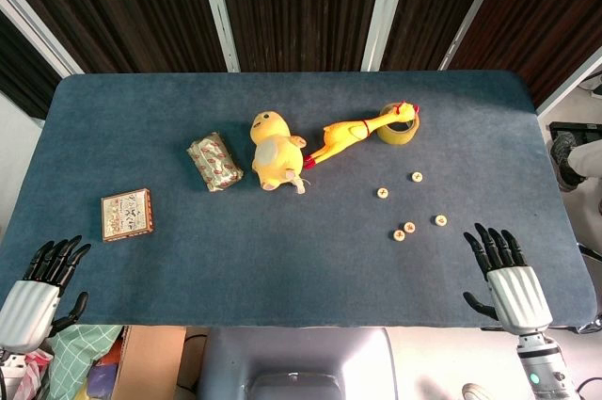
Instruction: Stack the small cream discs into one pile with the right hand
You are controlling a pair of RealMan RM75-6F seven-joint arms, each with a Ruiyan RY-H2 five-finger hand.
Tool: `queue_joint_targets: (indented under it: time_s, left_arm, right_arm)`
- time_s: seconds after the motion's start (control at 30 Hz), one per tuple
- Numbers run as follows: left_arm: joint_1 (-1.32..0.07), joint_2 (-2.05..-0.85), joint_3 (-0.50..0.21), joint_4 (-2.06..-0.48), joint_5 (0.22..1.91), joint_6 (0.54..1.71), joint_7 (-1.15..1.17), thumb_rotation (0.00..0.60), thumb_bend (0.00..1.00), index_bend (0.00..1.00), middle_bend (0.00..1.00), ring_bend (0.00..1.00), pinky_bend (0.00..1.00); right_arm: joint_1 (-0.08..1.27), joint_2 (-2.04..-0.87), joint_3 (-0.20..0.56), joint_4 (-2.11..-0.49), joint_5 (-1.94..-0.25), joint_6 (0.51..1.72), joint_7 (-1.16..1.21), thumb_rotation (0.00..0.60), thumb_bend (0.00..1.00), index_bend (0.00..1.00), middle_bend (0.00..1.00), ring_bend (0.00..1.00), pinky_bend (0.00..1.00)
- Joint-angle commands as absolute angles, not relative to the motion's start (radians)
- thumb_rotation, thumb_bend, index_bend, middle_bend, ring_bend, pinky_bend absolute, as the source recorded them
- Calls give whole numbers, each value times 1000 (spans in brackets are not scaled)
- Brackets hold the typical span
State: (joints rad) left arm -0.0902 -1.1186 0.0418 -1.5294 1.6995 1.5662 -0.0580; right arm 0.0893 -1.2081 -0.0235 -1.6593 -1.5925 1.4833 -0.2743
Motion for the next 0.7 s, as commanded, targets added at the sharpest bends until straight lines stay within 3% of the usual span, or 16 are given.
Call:
queue_joint_targets:
  time_s: [0.03, 0.2, 0.3, 0.5, 0.7]
  left_arm:
    - [-89, -1118, 44, -1530, 1700, 1566, -57, 600, 463, 0, 0, 0, 55]
    - [-92, -1117, 41, -1532, 1695, 1561, -61, 600, 463, 0, 0, 0, 54]
    - [-93, -1116, 40, -1530, 1696, 1564, -74, 600, 463, 0, 0, 0, 54]
    - [-94, -1112, 41, -1532, 1694, 1562, -81, 600, 462, 0, 0, 0, 54]
    - [-87, -1109, 48, -1532, 1704, 1573, -80, 600, 463, 0, 0, 0, 54]
  right_arm:
    - [91, -1209, -23, -1657, -1595, 1478, -276, 600, 302, 30, 0, 0, 0]
    - [120, -1239, -12, -1630, -1609, 1444, -288, 600, 302, 47, 0, 0, 0]
    - [183, -1272, 12, -1600, -1611, 1363, -322, 600, 302, 85, 0, 0, 0]
    - [334, -1335, 53, -1569, -1535, 1110, -452, 600, 302, 246, 0, 0, 0]
    - [406, -1422, 75, -1495, -1494, 1031, -547, 600, 302, 432, 33, 0, 0]
